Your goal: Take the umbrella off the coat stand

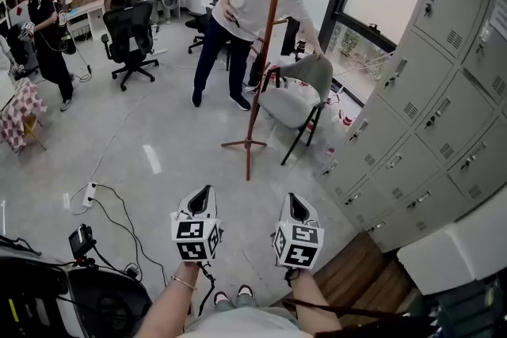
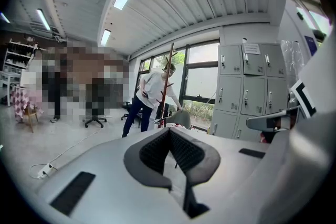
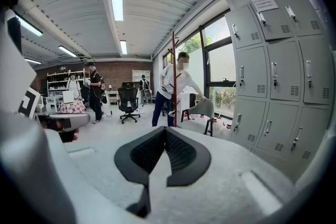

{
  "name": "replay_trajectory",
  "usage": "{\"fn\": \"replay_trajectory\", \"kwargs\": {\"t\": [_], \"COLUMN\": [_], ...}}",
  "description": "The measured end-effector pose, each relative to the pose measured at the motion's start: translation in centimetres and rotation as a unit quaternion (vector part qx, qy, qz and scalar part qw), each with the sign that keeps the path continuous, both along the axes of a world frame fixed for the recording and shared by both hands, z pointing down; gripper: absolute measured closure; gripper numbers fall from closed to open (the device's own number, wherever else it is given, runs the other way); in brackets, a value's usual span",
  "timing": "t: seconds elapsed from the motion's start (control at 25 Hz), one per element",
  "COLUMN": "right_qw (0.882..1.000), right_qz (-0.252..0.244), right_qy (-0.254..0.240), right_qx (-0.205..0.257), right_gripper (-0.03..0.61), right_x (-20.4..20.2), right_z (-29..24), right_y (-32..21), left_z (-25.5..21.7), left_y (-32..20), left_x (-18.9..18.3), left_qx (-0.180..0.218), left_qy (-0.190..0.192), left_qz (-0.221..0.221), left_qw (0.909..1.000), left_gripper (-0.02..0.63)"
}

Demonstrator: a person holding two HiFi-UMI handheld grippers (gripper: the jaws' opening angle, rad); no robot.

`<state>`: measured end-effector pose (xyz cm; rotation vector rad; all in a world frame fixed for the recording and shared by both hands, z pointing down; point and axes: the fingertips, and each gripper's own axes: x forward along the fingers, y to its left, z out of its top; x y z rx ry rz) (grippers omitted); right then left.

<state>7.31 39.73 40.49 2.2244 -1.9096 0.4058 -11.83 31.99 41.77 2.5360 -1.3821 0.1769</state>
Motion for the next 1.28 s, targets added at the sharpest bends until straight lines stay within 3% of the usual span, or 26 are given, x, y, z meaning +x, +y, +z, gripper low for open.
{"fn": "replay_trajectory", "kwargs": {"t": [0.32, 0.56, 1.28], "right_qw": [1.0, 0.999, 0.999], "right_qz": [0.008, 0.014, -0.03], "right_qy": [-0.004, -0.018, -0.031], "right_qx": [-0.017, -0.026, -0.018], "right_gripper": [0.572, 0.572, 0.573], "right_x": [-1.7, -0.9, 3.8], "right_z": [1.0, 2.2, 1.5], "right_y": [0.1, -0.7, -13.8], "left_z": [0.5, 1.2, 0.2], "left_y": [-0.7, -1.7, -13.1], "left_x": [-2.1, -1.7, 2.7], "left_qx": [-0.006, -0.011, -0.006], "left_qy": [-0.001, -0.009, -0.007], "left_qz": [0.001, 0.005, -0.031], "left_qw": [1.0, 0.9999, 0.9995], "left_gripper": [0.609, 0.609, 0.609]}}
